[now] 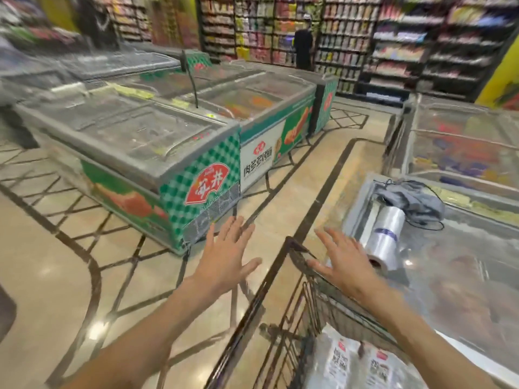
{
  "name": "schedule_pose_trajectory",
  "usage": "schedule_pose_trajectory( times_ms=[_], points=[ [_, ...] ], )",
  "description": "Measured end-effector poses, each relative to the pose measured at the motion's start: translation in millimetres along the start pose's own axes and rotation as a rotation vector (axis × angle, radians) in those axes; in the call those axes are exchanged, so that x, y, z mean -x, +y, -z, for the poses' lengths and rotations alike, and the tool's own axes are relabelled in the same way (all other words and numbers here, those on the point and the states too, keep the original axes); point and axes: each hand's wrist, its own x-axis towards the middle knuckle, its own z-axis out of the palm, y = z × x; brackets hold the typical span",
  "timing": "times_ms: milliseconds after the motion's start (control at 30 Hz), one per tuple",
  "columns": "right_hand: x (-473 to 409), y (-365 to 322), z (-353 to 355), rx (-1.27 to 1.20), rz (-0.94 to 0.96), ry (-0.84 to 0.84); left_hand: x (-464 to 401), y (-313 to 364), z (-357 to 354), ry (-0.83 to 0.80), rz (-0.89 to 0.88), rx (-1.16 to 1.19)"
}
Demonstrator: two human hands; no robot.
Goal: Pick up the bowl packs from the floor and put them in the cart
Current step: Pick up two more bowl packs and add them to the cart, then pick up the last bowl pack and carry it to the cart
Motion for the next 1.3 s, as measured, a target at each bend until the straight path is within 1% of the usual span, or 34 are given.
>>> schedule_pose_trajectory(
  times_ms=[133,233,300,400,567,833,967,1033,1167,1300],
  points=[
    [-61,-85,-13,0.011,-0.017,-0.006,-16,-100,1,-0.023,-0.031,0.04],
    [-108,-133,-14,0.004,-0.051,0.005,-42,-160,3,-0.043,-0.063,0.056],
    [-135,-153,-12,-0.003,-0.06,0.016,-62,-191,4,-0.038,-0.069,0.072],
    [-179,-161,-14,-0.021,-0.091,0.055,-105,-222,7,-0.052,-0.096,0.051],
    [-249,-141,-26,-0.007,-0.186,0.052,-195,-244,-11,-0.06,-0.164,0.045],
    [-354,-77,-36,-0.005,-0.313,0.042,-366,-236,-45,-0.065,-0.36,0.064],
    [-431,-34,-23,-0.011,-0.388,0.02,-472,-238,-49,-0.055,-0.433,0.069],
    [-473,-13,-10,-0.004,-0.405,0.024,-527,-242,-47,-0.03,-0.432,0.086],
    [-553,28,21,0.044,-0.41,0.041,-627,-247,-41,-0.003,-0.434,0.122],
    [-640,74,29,0.052,-0.421,0.055,-736,-251,-54,0.024,-0.47,0.103]
  ],
)
